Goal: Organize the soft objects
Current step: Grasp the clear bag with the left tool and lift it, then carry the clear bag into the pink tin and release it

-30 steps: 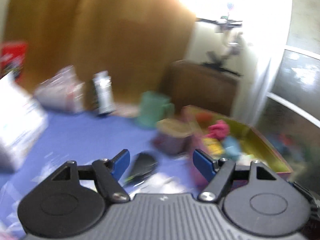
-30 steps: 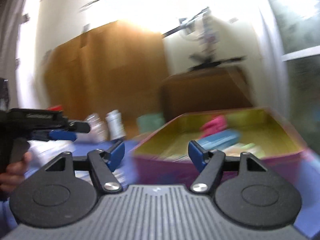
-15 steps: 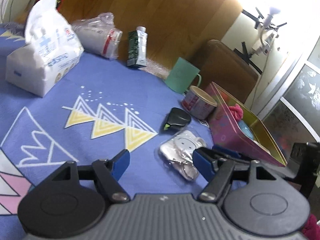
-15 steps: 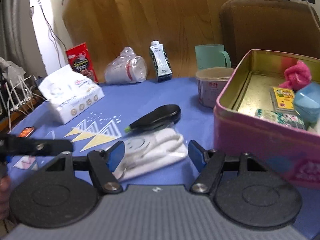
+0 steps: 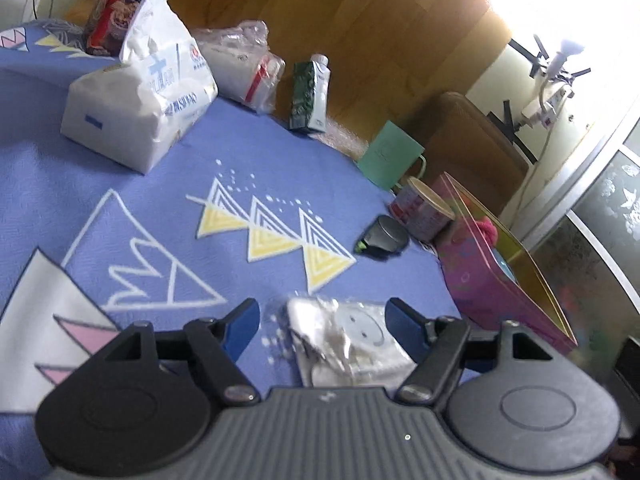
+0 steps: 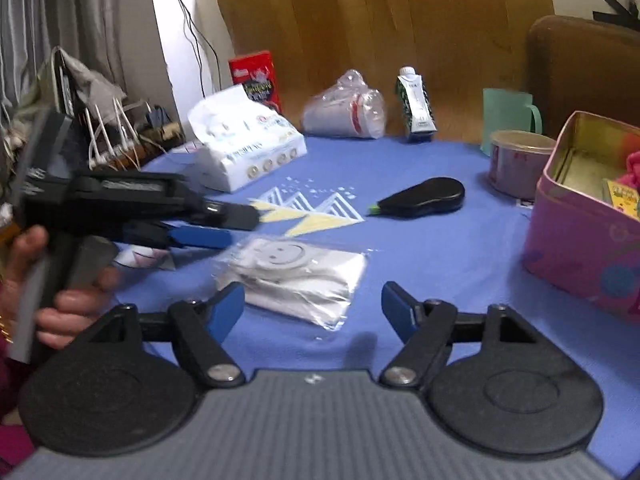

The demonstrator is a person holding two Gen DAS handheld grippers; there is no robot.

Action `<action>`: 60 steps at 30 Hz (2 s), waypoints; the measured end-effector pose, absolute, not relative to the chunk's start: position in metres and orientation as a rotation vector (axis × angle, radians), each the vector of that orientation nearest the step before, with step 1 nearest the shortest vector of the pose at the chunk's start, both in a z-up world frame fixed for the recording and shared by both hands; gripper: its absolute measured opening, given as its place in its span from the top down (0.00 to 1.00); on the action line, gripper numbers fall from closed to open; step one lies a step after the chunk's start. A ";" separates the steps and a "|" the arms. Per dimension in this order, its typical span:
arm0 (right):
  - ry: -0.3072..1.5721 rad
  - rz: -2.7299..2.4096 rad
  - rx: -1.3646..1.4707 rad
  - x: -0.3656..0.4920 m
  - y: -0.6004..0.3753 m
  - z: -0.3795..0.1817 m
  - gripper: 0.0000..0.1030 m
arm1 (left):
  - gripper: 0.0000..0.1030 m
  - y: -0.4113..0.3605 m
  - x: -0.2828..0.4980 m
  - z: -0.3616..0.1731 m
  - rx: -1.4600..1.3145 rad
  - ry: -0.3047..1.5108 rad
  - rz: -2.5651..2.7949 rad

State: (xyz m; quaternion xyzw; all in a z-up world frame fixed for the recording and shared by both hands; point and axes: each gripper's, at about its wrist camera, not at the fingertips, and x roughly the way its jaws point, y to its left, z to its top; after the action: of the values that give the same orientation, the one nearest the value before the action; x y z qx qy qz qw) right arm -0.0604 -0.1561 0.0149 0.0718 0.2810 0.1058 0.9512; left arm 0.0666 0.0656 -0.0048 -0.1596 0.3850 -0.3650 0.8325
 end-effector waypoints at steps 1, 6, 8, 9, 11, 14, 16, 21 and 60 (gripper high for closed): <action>0.583 0.218 0.131 -0.058 -0.154 0.013 0.25 | 0.31 0.065 0.064 -0.005 -0.333 0.823 -0.784; 0.617 0.226 -0.033 -0.042 -0.133 -0.003 0.25 | 0.31 0.045 0.044 -0.006 -0.236 0.807 -0.817; 0.609 0.231 -0.029 -0.037 -0.131 -0.003 0.32 | 0.30 0.034 0.037 -0.004 -0.167 0.779 -0.781; 0.601 0.206 -0.032 -0.035 -0.130 -0.004 0.38 | 0.30 0.030 0.035 -0.002 -0.141 0.771 -0.768; 0.585 0.173 -0.008 -0.037 -0.134 -0.004 0.45 | 0.33 0.028 0.032 0.000 -0.136 0.766 -0.761; 0.535 0.122 0.014 -0.049 -0.142 0.001 0.56 | 0.36 0.023 0.026 0.013 -0.132 0.728 -0.785; 0.479 0.083 0.022 -0.057 -0.147 0.009 0.57 | 0.36 0.012 0.020 0.026 -0.099 0.677 -0.802; 0.328 -0.064 0.011 -0.079 -0.171 0.034 0.58 | 0.36 -0.034 0.015 0.062 -0.064 0.574 -0.905; 0.177 -0.578 0.159 -0.146 -0.306 0.038 0.55 | 0.31 -0.164 0.011 0.058 0.064 0.566 -1.116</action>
State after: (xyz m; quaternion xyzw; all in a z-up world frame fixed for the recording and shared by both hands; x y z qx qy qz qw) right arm -0.1456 -0.3063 0.0382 0.0783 0.0869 -0.2843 0.9516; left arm 0.0112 -0.1641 0.0577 0.0298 0.2648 -0.5221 0.8102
